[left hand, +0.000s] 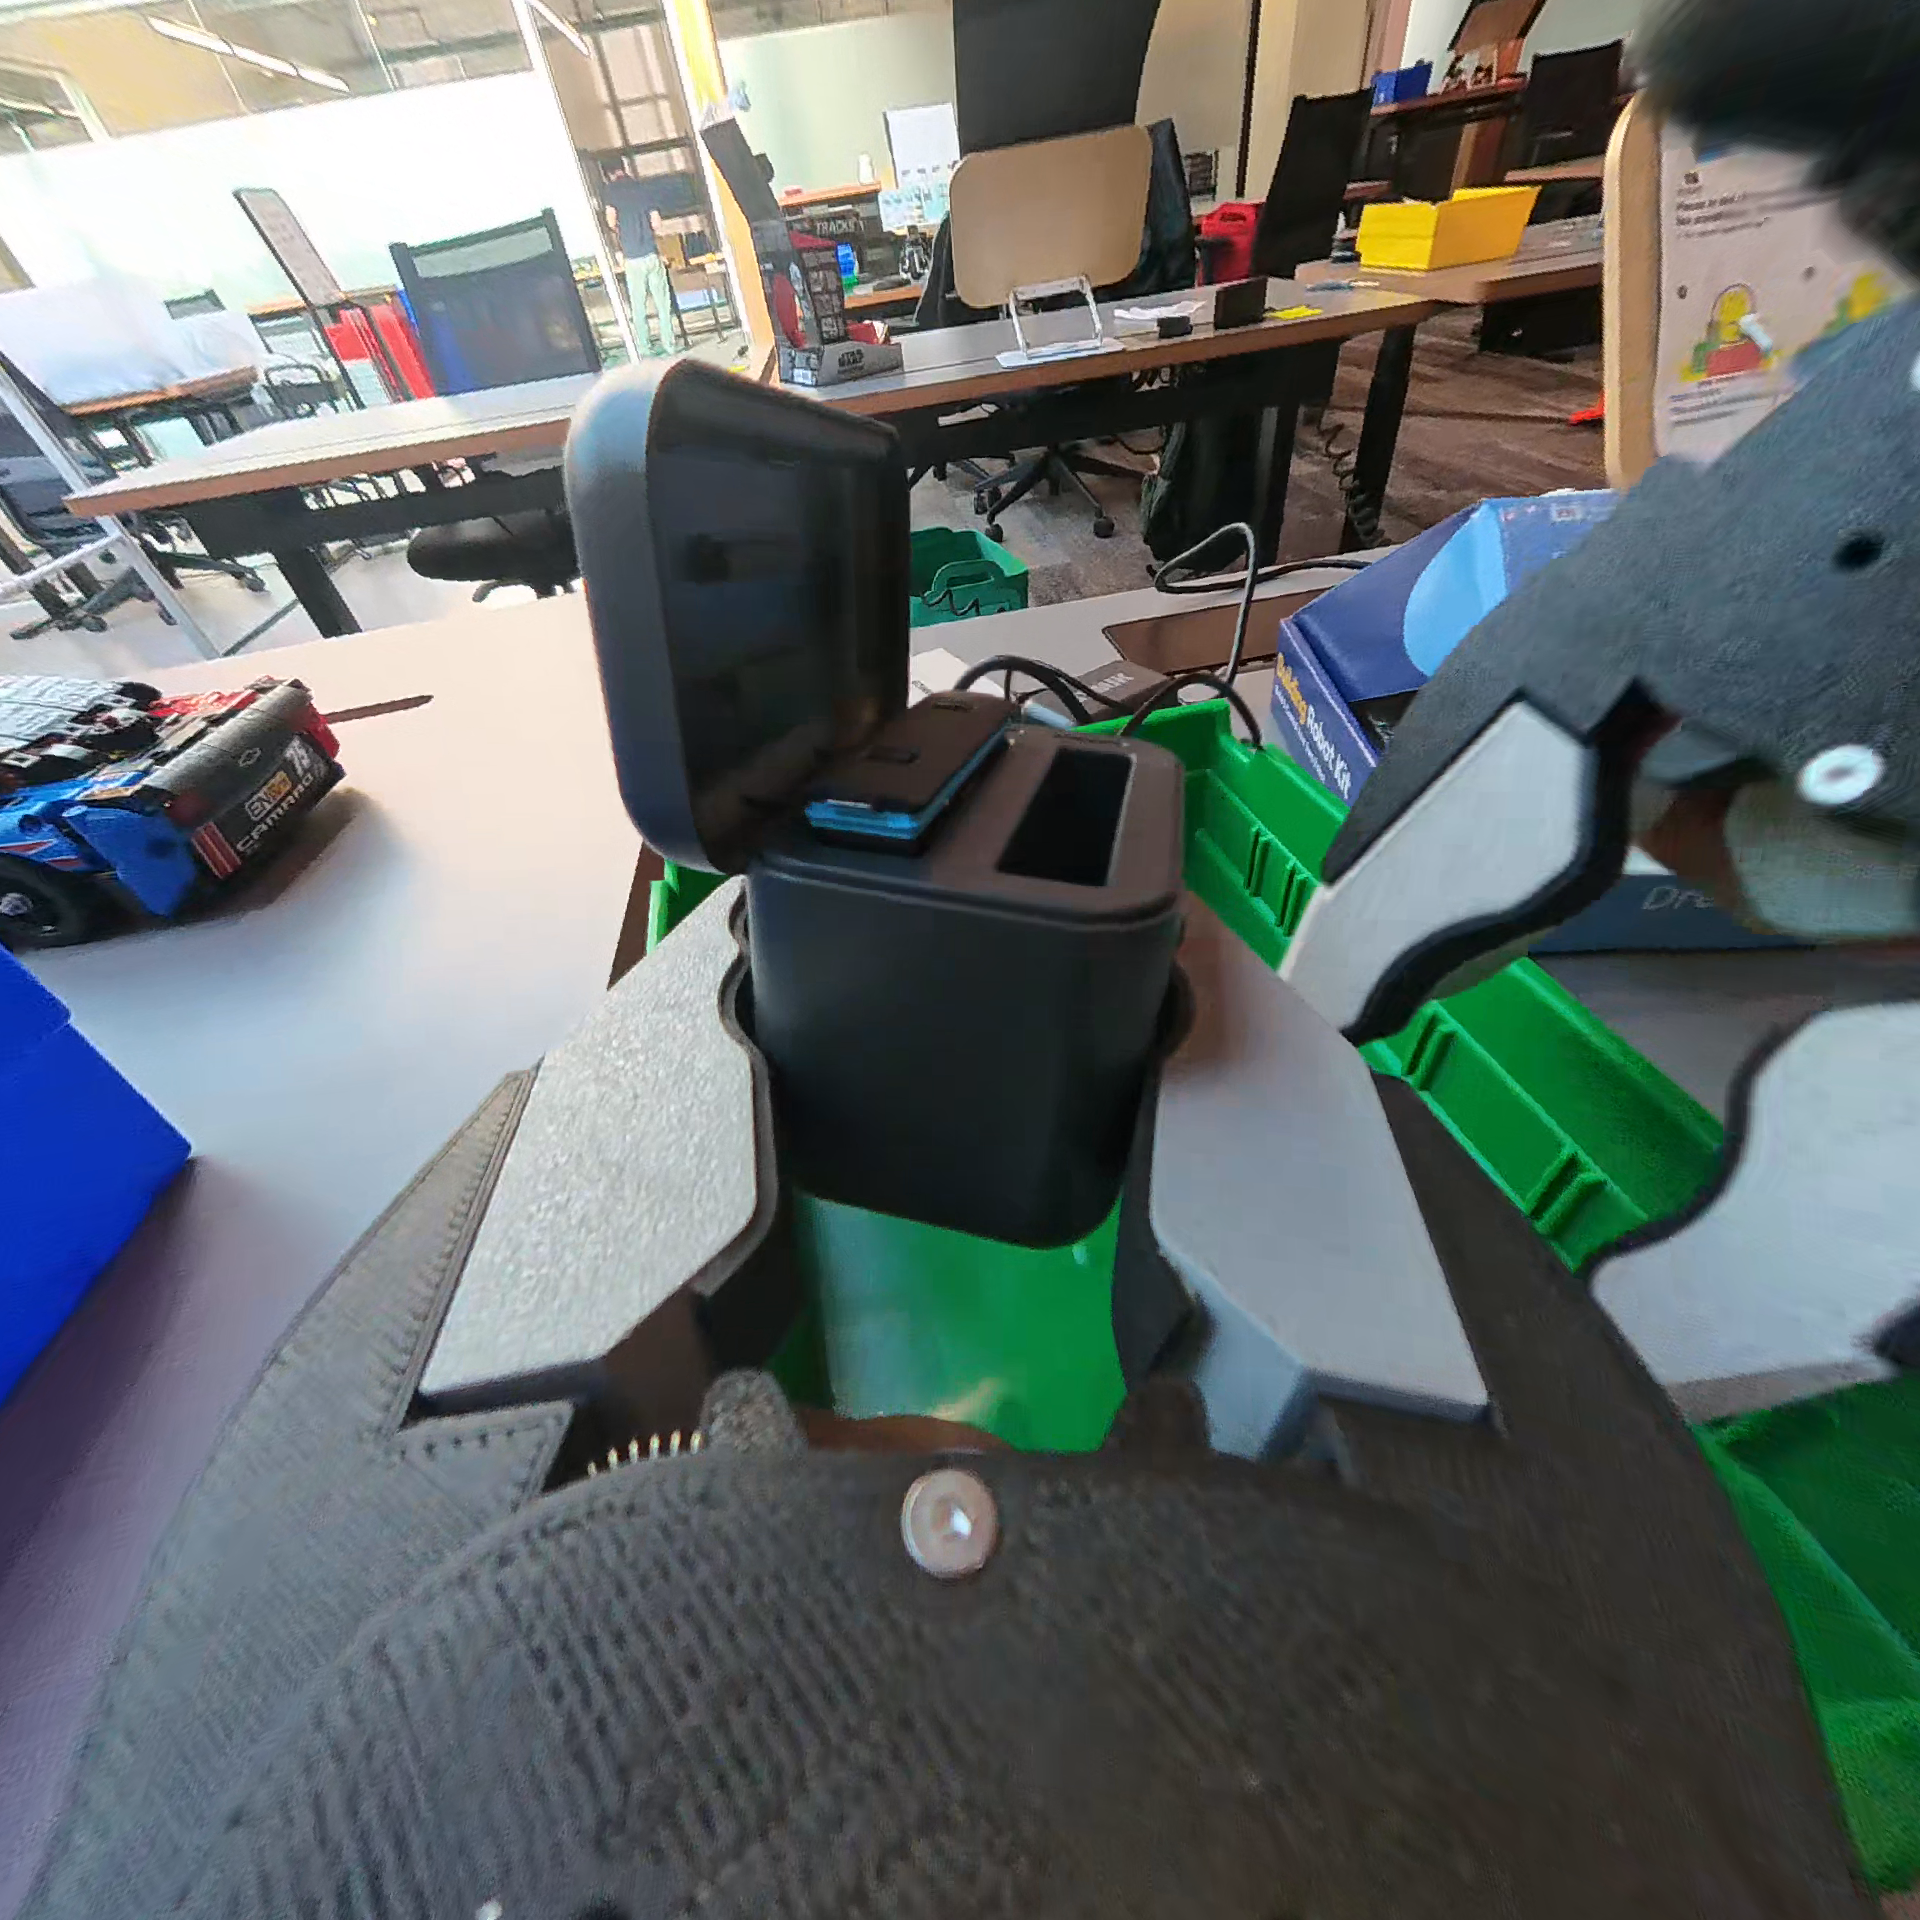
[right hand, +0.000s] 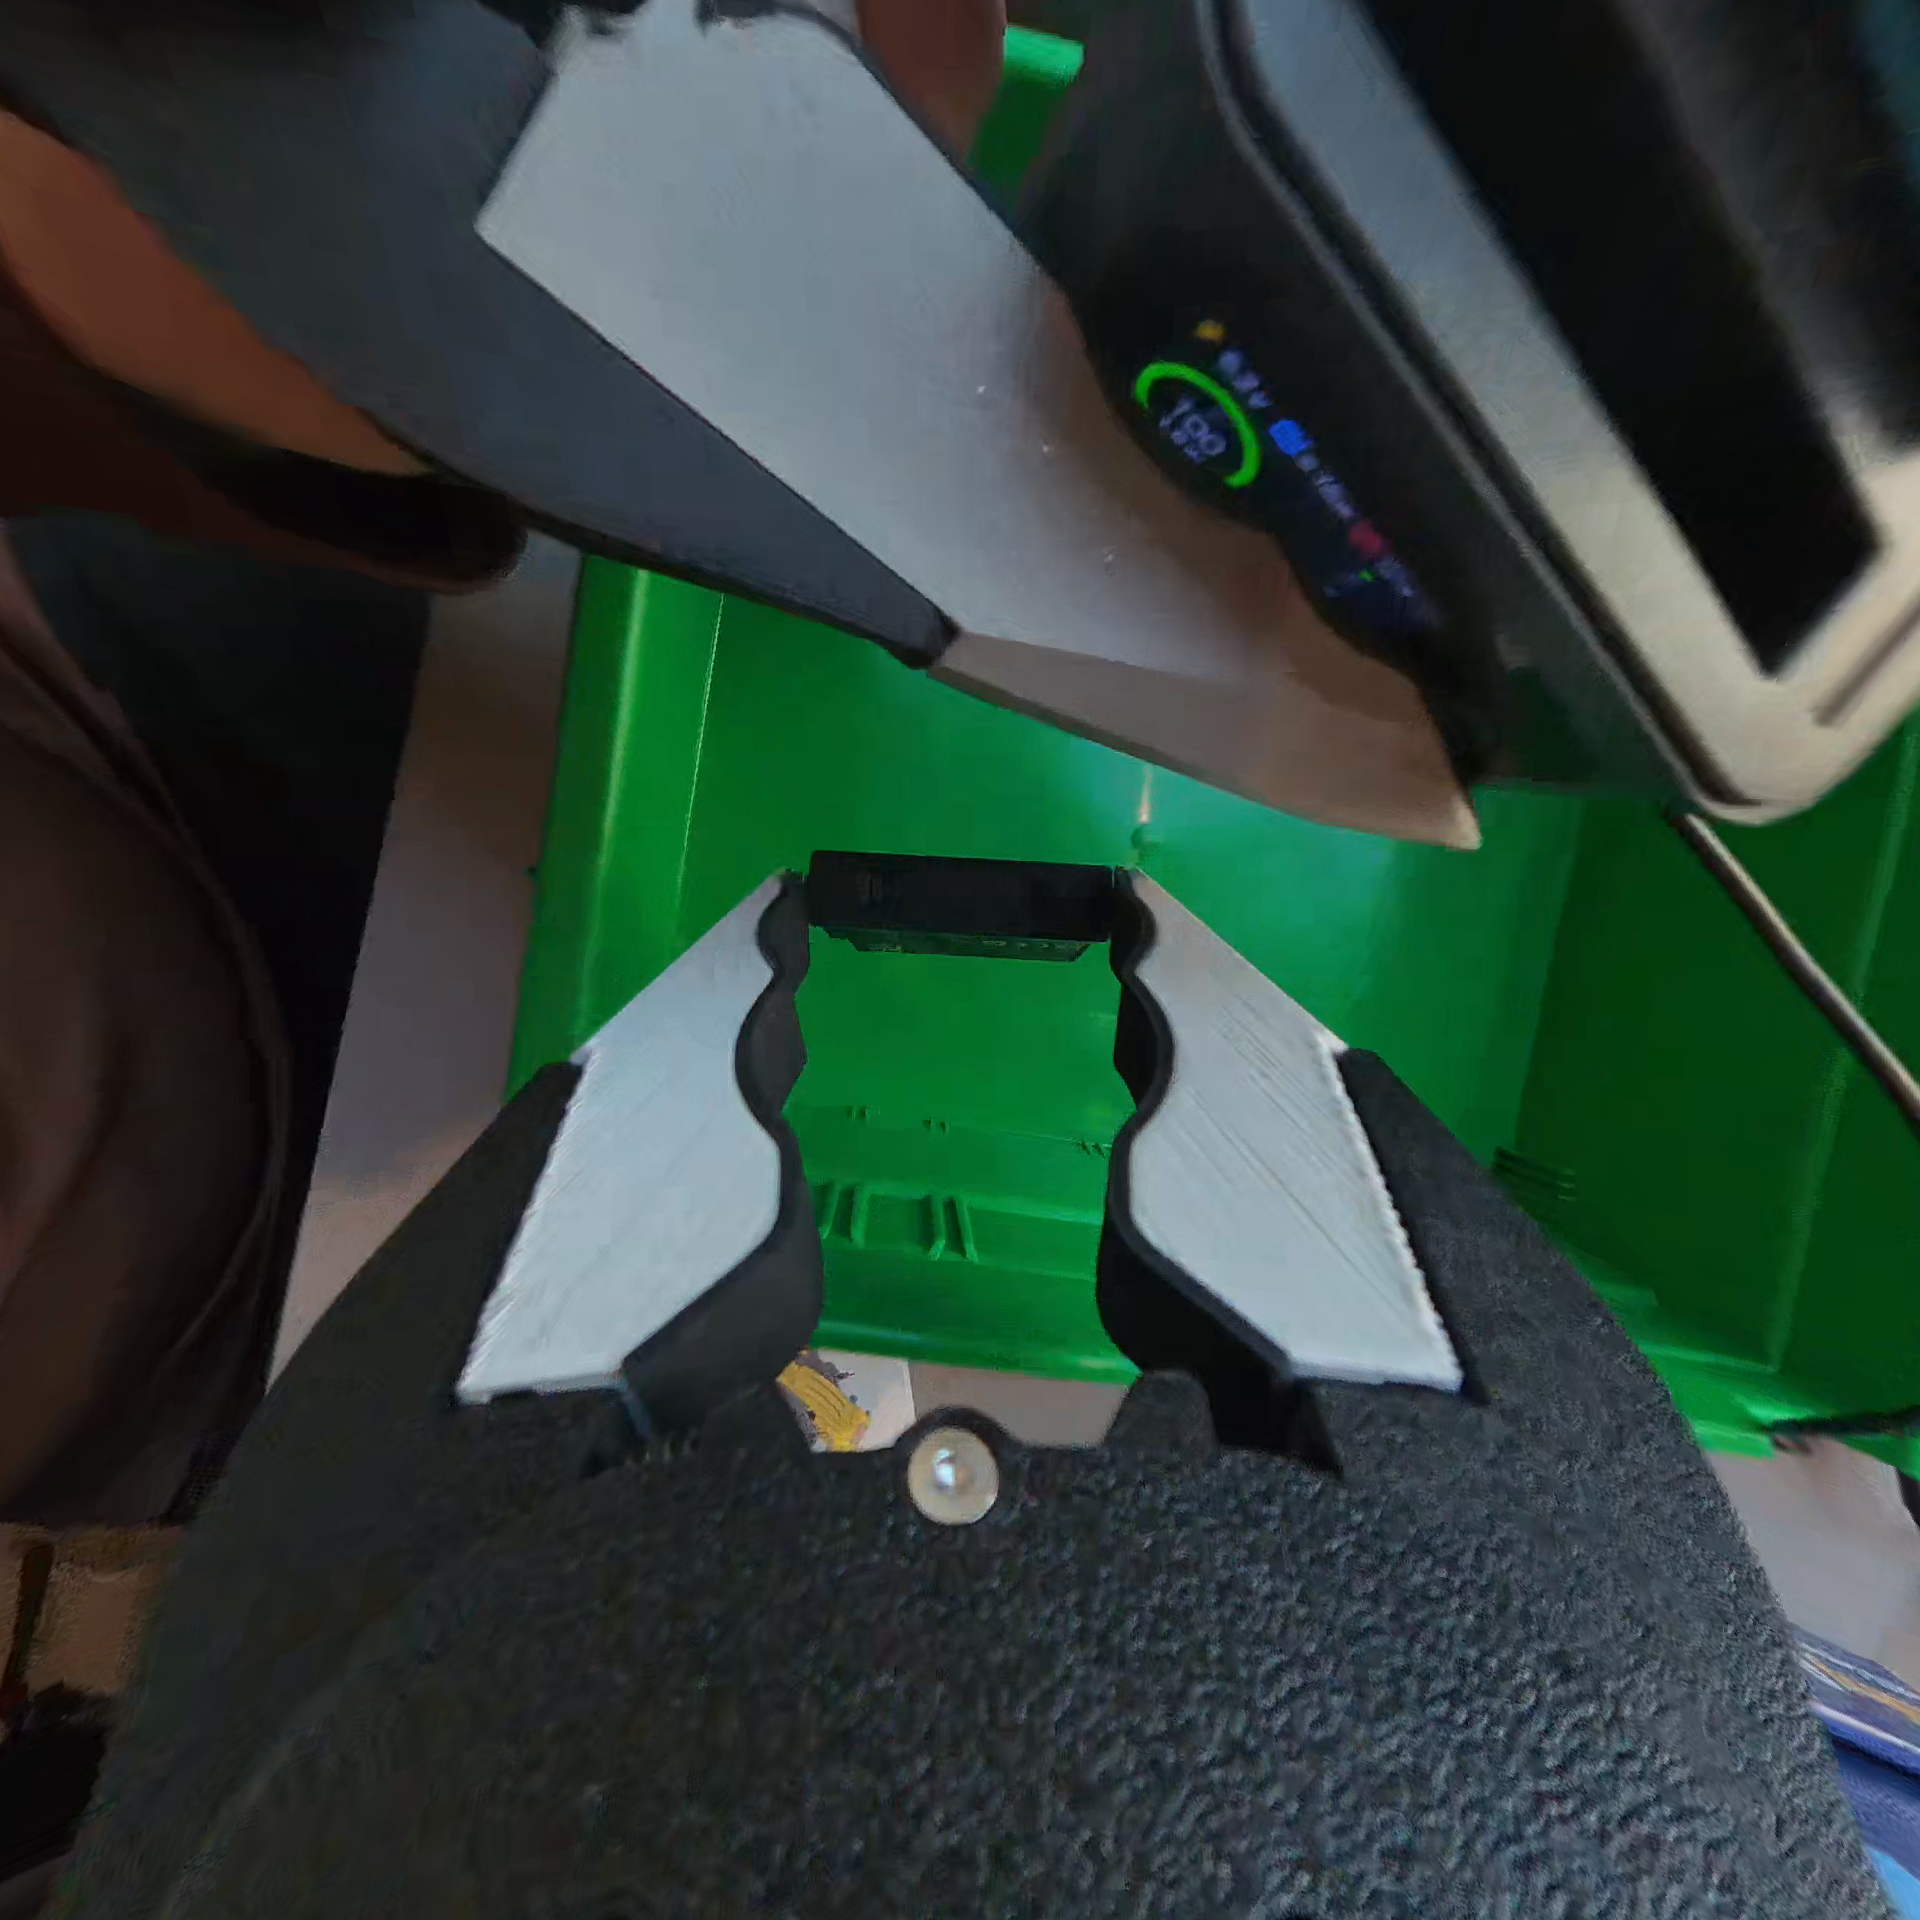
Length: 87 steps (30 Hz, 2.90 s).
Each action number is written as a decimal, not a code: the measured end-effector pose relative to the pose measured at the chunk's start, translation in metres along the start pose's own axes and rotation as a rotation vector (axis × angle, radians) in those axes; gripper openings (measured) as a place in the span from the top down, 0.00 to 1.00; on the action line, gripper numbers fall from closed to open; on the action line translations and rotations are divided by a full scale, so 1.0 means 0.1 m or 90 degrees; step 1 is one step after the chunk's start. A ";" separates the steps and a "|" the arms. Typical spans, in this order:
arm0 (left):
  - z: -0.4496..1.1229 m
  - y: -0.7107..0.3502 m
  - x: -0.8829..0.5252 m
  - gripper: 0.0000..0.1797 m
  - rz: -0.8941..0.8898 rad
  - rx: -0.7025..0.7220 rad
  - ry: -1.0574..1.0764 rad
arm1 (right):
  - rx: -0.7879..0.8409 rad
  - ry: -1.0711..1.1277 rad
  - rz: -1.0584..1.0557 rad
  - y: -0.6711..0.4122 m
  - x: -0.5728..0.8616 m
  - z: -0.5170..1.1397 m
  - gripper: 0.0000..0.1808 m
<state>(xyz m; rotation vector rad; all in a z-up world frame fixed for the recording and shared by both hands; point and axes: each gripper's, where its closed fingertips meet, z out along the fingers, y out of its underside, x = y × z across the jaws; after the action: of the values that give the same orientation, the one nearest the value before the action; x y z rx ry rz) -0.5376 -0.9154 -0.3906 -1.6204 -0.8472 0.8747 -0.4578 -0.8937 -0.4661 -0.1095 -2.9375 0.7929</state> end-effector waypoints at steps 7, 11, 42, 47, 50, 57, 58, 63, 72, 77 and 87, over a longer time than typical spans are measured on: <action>-0.04 0.00 -0.03 0.60 -0.024 0.019 -0.009 | -0.105 -0.020 0.006 0.25 -0.05 0.32 0.68; -0.03 0.05 -0.03 0.63 -0.016 0.012 -0.015 | -0.118 -0.014 -0.016 0.27 -0.06 0.36 0.68; -0.48 -0.37 0.72 0.64 0.097 0.297 0.173 | 0.430 -0.168 0.101 -0.36 0.34 -0.93 0.77; -0.53 -0.37 0.78 0.64 0.020 0.298 0.261 | 0.449 -0.139 0.021 -0.39 0.23 -1.00 0.86; -0.55 -0.34 0.82 0.64 -0.013 0.268 0.321 | 0.461 -0.130 0.034 -0.42 0.26 -1.03 0.91; -0.39 0.05 0.97 0.65 0.071 0.066 0.327 | 0.440 -0.157 0.126 -0.41 0.34 -1.00 0.96; -0.37 0.09 0.97 0.65 0.077 0.043 0.320 | 0.437 -0.153 0.132 -0.42 0.34 -0.99 0.95; -0.44 0.03 0.94 0.65 0.093 0.061 0.303 | 0.443 -0.183 0.160 -0.47 0.29 -1.03 0.95; -0.55 0.03 0.86 0.65 0.086 0.054 0.310 | 0.454 -0.187 0.169 -0.49 0.28 -1.09 0.95; -0.51 0.02 0.85 0.65 0.073 0.041 0.292 | 0.449 -0.163 0.169 -0.50 0.31 -1.09 0.95; -0.40 0.07 0.91 0.62 0.049 0.038 0.279 | 0.454 -0.175 0.165 -0.54 0.26 -1.09 0.95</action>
<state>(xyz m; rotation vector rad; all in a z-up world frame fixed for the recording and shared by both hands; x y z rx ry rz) -0.4581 -0.8561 -0.4011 -1.7136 -0.4494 0.5572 -0.4740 -0.8835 -0.3436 -0.3459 -2.6891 1.9687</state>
